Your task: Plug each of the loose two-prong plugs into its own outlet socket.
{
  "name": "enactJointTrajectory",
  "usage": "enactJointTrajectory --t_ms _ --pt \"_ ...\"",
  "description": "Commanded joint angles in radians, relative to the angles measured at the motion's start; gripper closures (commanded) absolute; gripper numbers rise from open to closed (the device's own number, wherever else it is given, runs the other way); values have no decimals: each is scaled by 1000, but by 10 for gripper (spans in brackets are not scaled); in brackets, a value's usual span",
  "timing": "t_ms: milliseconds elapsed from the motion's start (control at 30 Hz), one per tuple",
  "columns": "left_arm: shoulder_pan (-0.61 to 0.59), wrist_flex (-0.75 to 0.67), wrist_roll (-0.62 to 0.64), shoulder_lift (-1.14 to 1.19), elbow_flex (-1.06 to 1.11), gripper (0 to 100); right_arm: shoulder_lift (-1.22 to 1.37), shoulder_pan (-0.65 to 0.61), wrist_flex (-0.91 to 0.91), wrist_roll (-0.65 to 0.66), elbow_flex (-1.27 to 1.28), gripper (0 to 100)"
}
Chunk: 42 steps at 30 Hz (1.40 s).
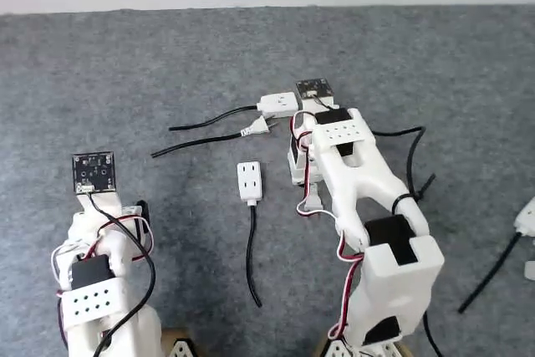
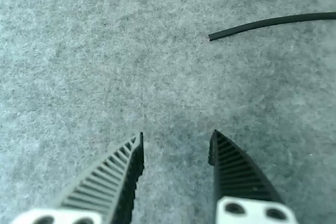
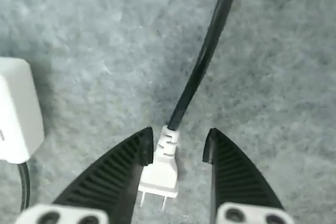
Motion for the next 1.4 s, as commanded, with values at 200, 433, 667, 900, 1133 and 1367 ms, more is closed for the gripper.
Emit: enactJointTrajectory --t_ms 200,433,667,900,1133,1367 --pt "8 5 -9 -12 -8 804 91 10 -21 -6 -87 831" --pt "8 5 -9 -12 -8 804 110 13 16 -6 -118 916" --pt "8 5 -9 -14 -8 804 116 50 47 -8 -118 936" --pt "8 5 -9 -14 -8 804 116 65 59 11 -118 985" --pt "8 5 -9 -14 -8 804 105 62 81 43 -124 991" --pt "8 3 -9 -14 -8 804 -35 19 189 69 -152 991"
